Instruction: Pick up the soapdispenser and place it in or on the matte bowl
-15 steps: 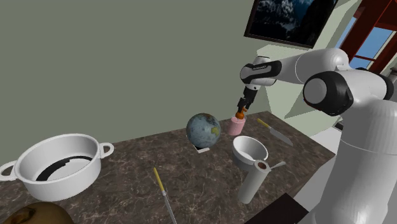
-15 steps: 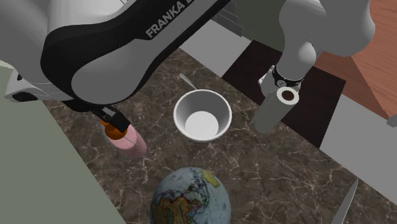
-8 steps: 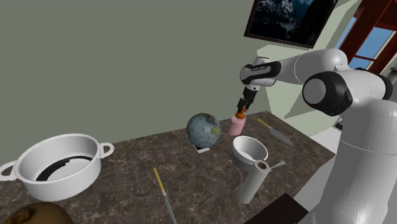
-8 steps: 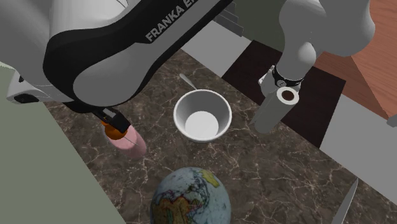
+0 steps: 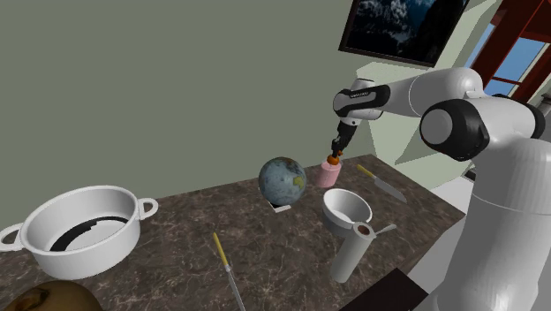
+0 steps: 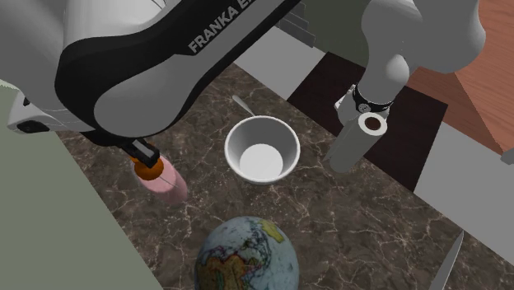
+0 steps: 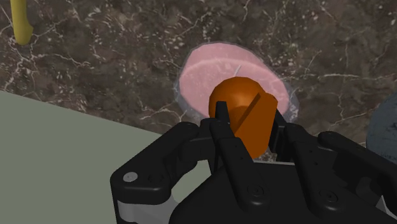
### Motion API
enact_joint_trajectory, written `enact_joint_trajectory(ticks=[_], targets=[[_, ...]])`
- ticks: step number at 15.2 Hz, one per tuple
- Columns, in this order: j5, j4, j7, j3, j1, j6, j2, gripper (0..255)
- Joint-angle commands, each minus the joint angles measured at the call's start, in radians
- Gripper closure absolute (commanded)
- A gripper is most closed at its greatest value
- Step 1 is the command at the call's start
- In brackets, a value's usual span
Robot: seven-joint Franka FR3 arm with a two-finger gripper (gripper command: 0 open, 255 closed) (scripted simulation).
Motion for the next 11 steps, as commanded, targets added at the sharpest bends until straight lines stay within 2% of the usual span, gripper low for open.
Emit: enact_joint_trajectory(ticks=[1, 11], targets=[[0.0, -0.001, 0.0, 0.001, 0.001, -0.001, 0.002, 255], [-0.016, 0.078, 0.009, -0.006, 0.001, -0.109, -0.031, 255]])
